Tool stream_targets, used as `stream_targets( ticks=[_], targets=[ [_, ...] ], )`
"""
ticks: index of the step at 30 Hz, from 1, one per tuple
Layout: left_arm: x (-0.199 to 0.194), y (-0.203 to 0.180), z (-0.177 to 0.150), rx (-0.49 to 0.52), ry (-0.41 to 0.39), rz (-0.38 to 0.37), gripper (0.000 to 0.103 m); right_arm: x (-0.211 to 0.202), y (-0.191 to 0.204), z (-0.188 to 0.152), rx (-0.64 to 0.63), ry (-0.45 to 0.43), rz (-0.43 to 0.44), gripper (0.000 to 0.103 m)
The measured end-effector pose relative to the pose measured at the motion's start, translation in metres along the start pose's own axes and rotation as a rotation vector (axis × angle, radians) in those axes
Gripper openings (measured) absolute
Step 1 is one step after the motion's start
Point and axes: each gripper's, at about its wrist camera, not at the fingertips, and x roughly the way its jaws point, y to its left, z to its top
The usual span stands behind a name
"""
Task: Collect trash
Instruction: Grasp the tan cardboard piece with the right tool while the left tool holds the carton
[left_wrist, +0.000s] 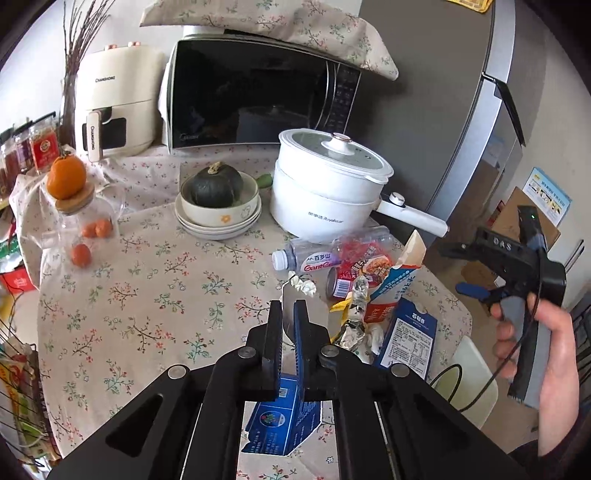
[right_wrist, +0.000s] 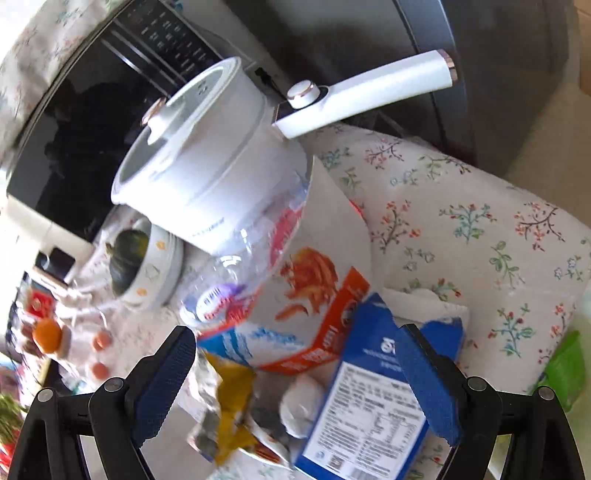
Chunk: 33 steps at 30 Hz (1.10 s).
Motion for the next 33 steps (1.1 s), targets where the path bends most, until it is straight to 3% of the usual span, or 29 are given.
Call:
stream_targets(
  ticks=[4,6,7,8,11,16,17,22,33],
  targets=[
    [-0.001,-0.012,-0.001,0.056,-0.016,0.018,0.004,0.034,0.013,0.015,0.016,0.073,-0.037,0.092],
    [-0.002,-0.010,-0.001,0.050,-0.019,0.020,0.004,0.056,0.014,0.011,-0.009,0.123,-0.095,0.082],
    [-0.004,-0.008,0.001,0.040,-0.021,0.016,0.004,0.064,0.011,0.008,-0.008,0.140,-0.101,0.066],
    [-0.005,-0.004,0.002,0.027,-0.029,0.015,0.004,0.069,0.004,0.005,0.015,0.162,-0.088,0.038],
    [-0.013,0.005,0.005,-0.005,-0.062,0.023,0.002,0.071,-0.015,-0.001,0.084,0.183,-0.014,0.014],
    [-0.022,0.014,0.008,-0.045,-0.091,0.018,0.001,0.053,-0.028,-0.006,0.081,0.136,0.044,0.009],
    [-0.024,0.014,0.008,-0.050,-0.097,0.018,0.001,0.048,-0.029,-0.006,0.078,0.118,0.052,0.003],
    [-0.038,0.016,0.012,-0.060,-0.153,0.015,0.001,0.019,-0.022,-0.005,0.032,0.032,0.107,0.003],
    [-0.072,0.005,0.020,-0.087,-0.279,-0.086,0.001,-0.023,-0.010,-0.020,-0.114,0.006,0.126,0.002]
  ],
)
